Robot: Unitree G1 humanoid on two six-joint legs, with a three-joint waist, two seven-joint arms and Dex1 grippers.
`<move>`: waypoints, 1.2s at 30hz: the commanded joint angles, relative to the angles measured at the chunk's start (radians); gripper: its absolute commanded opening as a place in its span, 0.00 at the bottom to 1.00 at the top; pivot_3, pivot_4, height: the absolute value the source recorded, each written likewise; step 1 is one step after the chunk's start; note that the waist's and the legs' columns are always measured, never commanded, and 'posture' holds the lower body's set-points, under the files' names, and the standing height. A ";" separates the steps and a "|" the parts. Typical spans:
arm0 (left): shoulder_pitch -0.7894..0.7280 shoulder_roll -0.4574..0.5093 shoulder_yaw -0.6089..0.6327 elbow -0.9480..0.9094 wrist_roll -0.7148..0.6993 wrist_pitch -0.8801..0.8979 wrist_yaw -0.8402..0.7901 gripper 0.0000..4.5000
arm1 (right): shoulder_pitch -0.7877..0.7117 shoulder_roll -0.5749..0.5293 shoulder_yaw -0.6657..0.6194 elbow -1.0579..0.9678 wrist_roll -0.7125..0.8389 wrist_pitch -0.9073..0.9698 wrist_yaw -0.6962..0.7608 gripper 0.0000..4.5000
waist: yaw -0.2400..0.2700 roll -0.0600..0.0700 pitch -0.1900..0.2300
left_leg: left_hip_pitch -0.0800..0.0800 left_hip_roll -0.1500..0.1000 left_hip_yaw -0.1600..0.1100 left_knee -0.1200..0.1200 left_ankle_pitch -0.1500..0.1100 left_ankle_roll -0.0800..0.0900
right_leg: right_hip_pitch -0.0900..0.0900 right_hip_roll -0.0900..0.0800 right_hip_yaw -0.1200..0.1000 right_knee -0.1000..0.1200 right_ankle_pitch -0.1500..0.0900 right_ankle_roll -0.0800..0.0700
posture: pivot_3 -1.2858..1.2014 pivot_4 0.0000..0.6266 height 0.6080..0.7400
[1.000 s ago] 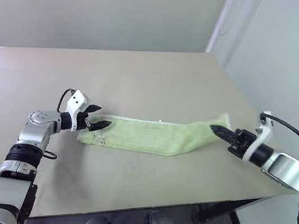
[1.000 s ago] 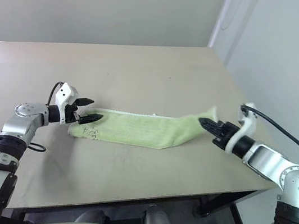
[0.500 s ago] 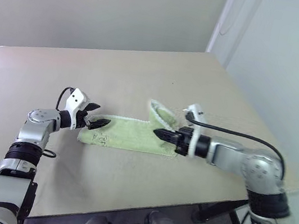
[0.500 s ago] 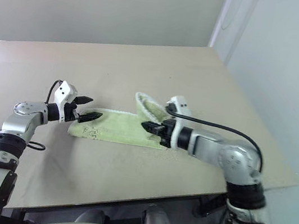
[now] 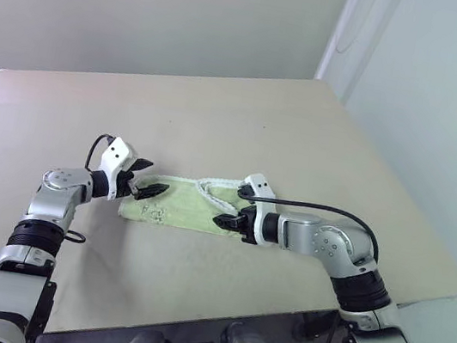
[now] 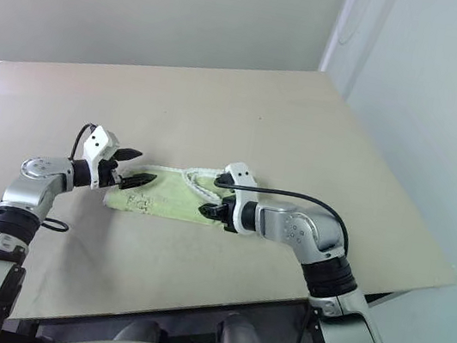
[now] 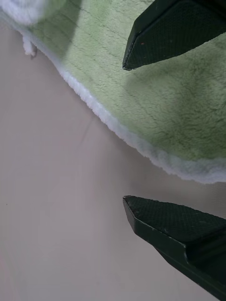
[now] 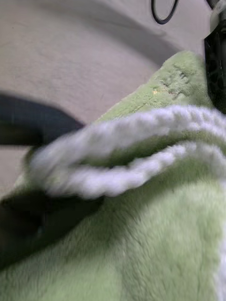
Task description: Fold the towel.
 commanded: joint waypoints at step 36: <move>0.099 0.064 0.164 -0.287 -0.169 0.419 0.069 1.00 | 0.090 0.083 -0.024 0.301 -0.637 -0.734 0.155 0.88 | 0.000 -0.004 -0.003 | 0.006 -0.001 -0.003 0.002 0.001 -0.002 | 0.008 -0.001 -0.002 0.000 -0.002 -0.003 | 0.52 0.00 1.00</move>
